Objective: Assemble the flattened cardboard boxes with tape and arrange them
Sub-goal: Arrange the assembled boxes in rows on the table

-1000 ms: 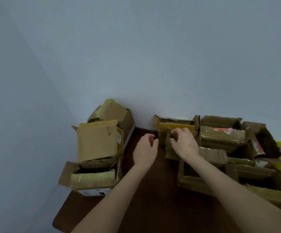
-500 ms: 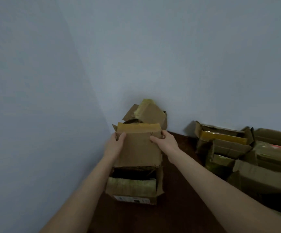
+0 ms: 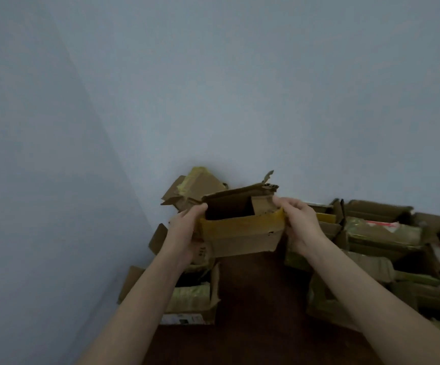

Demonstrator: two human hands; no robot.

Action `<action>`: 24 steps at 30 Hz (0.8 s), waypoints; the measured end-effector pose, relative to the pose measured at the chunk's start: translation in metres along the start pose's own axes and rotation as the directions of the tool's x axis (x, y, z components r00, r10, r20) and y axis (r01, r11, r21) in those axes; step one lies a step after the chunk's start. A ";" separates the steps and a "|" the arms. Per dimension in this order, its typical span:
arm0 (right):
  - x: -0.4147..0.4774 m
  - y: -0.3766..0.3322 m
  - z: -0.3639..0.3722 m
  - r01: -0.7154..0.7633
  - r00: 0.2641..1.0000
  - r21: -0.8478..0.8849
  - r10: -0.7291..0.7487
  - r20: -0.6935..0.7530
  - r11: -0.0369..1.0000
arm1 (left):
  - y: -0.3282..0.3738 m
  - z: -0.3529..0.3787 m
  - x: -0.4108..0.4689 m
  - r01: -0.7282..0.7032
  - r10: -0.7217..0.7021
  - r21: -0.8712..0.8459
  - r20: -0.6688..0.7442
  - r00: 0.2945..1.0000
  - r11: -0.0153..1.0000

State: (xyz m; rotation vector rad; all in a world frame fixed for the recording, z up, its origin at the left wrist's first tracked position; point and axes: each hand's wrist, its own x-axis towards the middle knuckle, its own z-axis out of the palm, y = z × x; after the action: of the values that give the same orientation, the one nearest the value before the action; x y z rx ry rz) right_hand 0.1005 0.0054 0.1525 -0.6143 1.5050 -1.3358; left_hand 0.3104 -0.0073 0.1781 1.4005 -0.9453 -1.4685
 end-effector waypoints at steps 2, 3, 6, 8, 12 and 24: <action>0.000 -0.004 -0.017 -0.036 0.998 0.004 0.036 0.049 0.999 | -0.002 0.016 -0.003 -0.030 0.024 0.101 0.060 0.998 0.994; 0.000 -0.005 -0.025 -0.053 0.996 -0.016 0.054 0.077 0.998 | -0.007 0.022 -0.002 -0.054 0.043 0.144 0.077 0.996 0.988; 0.001 -0.004 -0.042 -0.082 0.991 -0.182 0.100 0.090 0.980 | -0.026 0.042 -0.001 -0.194 0.175 0.282 0.094 0.980 0.939; 0.002 -0.001 -0.047 -0.054 0.998 -0.292 0.065 0.027 0.955 | -0.036 0.055 -0.001 -0.243 0.229 0.286 0.081 0.970 0.927; 0.004 0.011 -0.046 0.027 0.977 -0.587 -0.144 -0.154 0.809 | -0.047 0.077 0.006 -0.192 0.198 0.253 0.002 0.980 0.948; -0.002 0.032 -0.062 0.088 0.982 -0.492 -0.160 -0.105 0.866 | -0.062 0.056 0.029 -0.234 0.326 0.542 -0.079 0.942 0.807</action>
State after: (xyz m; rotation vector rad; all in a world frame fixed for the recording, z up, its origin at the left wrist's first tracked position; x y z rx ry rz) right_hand 0.0531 0.0421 0.1173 -0.9637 1.9719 -1.1101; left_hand 0.2497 -0.0168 0.1146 1.6505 -1.4494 -0.8763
